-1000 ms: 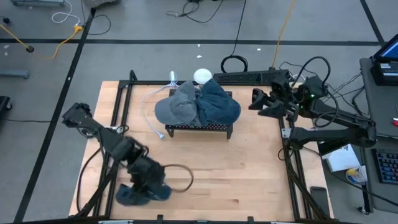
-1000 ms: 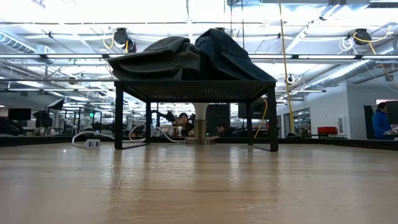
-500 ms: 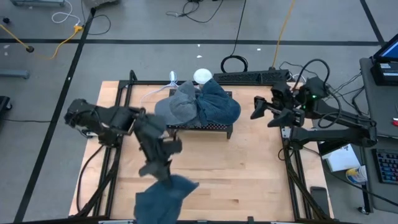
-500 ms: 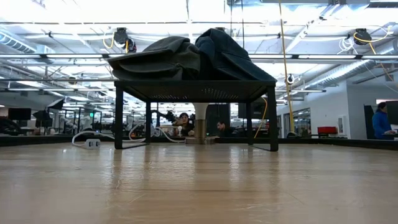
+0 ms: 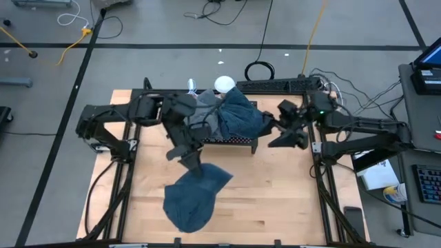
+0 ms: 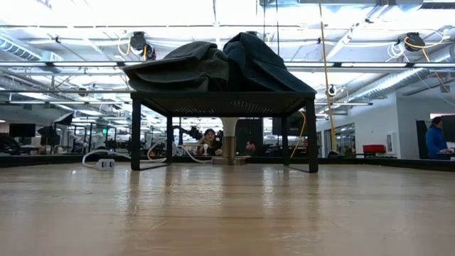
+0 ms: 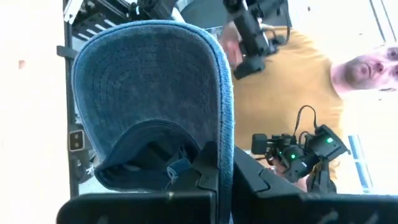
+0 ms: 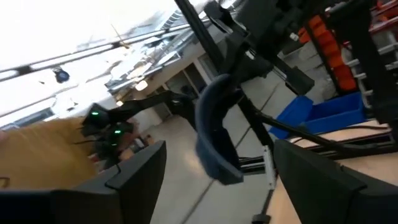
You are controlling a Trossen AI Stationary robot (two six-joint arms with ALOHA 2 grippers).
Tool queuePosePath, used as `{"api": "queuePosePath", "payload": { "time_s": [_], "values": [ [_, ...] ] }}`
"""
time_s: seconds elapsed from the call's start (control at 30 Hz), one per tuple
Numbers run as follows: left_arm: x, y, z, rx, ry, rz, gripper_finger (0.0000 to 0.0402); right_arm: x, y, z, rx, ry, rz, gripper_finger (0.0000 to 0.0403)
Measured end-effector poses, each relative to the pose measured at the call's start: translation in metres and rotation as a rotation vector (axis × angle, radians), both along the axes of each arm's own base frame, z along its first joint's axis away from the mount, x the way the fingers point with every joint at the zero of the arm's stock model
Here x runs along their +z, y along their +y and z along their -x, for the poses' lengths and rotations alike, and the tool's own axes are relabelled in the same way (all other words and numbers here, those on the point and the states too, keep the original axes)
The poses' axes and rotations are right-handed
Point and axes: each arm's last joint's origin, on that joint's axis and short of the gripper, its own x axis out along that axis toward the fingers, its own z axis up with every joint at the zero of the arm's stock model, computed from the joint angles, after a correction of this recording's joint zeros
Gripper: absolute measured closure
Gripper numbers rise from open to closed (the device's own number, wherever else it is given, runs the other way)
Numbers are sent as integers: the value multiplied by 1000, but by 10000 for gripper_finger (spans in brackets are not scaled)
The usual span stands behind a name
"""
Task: Pick & Place hat
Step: Stack the blue cap on the blue caps on the shelf
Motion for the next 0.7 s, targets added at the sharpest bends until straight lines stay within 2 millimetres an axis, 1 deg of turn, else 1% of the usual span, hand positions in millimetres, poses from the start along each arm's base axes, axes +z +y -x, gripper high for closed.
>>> {"api": "queuePosePath", "payload": {
  "time_s": [0.1,0.17,0.23,0.27,0.3,0.37,0.47,0.53,0.6,0.7],
  "values": [
    [-5,9,-10,-31,-26,17,394,-1,7,-16,-26,-3,25,115],
    [-8,13,-15,-55,-29,29,394,2,12,-27,-30,-18,51,115],
    [-13,17,-27,-91,-61,46,394,5,17,-37,-32,-15,78,115],
    [-14,19,-30,-105,-68,53,394,5,20,-42,-26,-6,91,115],
    [-17,21,-31,-111,-51,59,394,5,24,-47,-24,11,100,115],
    [-23,25,-41,-139,-66,74,394,5,31,-57,-25,33,116,115],
    [-27,32,-46,-147,-79,81,394,4,45,-69,17,61,134,115],
    [-27,37,-51,-148,-120,79,394,0,54,-73,31,96,135,115],
    [-29,41,-51,-165,-115,91,394,-2,62,-77,52,108,139,115],
    [-29,44,-51,-162,-126,84,394,-2,71,-76,46,104,145,115]
  ]
}}
